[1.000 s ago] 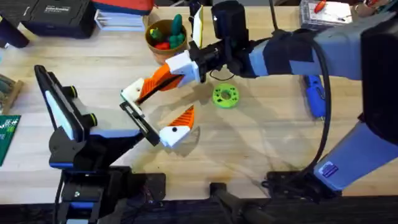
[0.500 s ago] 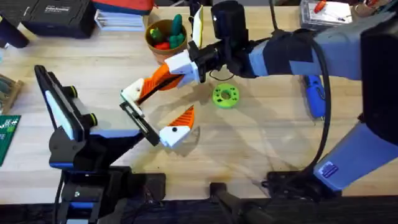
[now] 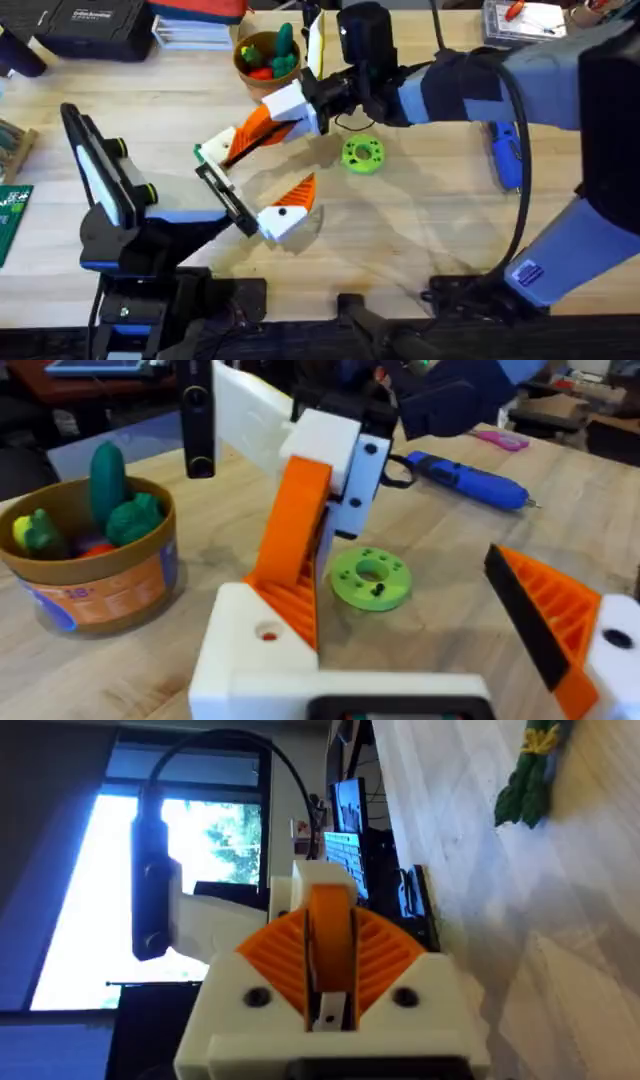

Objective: Pick up the gripper from the table and insert it into the empty holder that is missing its gripper. Then pick up a screw, insert it into the mounting hole, and use the screwdriver to tighten it. Finally, clean up the table by picking up the vegetable and placing it into the bucket.

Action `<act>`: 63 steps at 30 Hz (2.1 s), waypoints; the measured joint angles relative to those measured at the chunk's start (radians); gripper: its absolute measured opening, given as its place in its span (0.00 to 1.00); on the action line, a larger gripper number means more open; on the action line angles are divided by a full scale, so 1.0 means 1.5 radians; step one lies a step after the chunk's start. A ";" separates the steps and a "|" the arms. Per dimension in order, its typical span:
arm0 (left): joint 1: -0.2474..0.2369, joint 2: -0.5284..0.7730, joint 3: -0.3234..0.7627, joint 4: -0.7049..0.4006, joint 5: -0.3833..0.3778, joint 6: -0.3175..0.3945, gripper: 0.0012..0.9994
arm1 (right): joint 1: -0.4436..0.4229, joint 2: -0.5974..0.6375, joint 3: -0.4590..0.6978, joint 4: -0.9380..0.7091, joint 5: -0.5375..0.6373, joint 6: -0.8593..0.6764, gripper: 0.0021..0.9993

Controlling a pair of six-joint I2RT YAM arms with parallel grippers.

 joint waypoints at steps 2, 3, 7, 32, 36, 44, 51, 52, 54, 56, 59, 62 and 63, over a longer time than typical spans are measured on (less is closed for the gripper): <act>-0.001 0.000 0.000 0.000 0.009 0.000 0.99 | 0.003 0.000 0.000 0.000 0.001 0.000 0.20; -0.002 0.000 0.000 0.000 0.014 0.000 0.99 | 0.005 0.000 0.000 0.000 0.001 0.000 0.20; -0.004 0.000 0.000 0.000 0.022 0.000 0.99 | 0.007 0.000 0.000 0.000 0.001 0.000 0.21; -0.005 0.000 0.000 -0.002 0.037 0.000 0.99 | -0.035 0.000 0.004 0.003 0.069 0.000 1.00; -0.005 0.000 0.000 -0.002 0.037 0.000 0.99 | -0.075 -0.004 0.010 -0.008 0.127 -0.036 1.00; -0.005 0.000 0.000 -0.002 0.037 0.000 0.99 | -0.163 -0.125 0.022 -0.276 0.265 -0.176 1.00; -0.005 0.000 0.000 -0.002 0.037 0.000 0.99 | -0.135 -0.283 0.026 -0.625 0.543 -0.361 0.99; -0.005 0.000 0.000 -0.002 0.037 0.000 0.99 | -0.123 -0.297 0.026 -0.663 0.595 -0.378 1.00; -0.005 0.000 0.000 -0.002 0.037 0.000 0.99 | -0.096 -0.310 0.027 -0.728 0.683 -0.405 1.00; -0.005 0.000 0.000 -0.002 0.037 0.000 0.99 | -0.060 -0.308 0.028 -0.793 0.766 -0.427 1.00; -0.005 0.000 0.000 -0.002 0.037 0.000 0.99 | -0.018 -0.289 0.028 -0.831 0.832 -0.447 1.00; -0.005 0.000 0.000 -0.002 0.037 0.000 0.99 | 0.006 -0.268 0.028 -0.831 0.863 -0.460 0.94; -0.005 0.000 0.000 -0.002 0.037 0.000 0.99 | 0.013 -0.262 0.028 -0.830 0.868 -0.462 0.89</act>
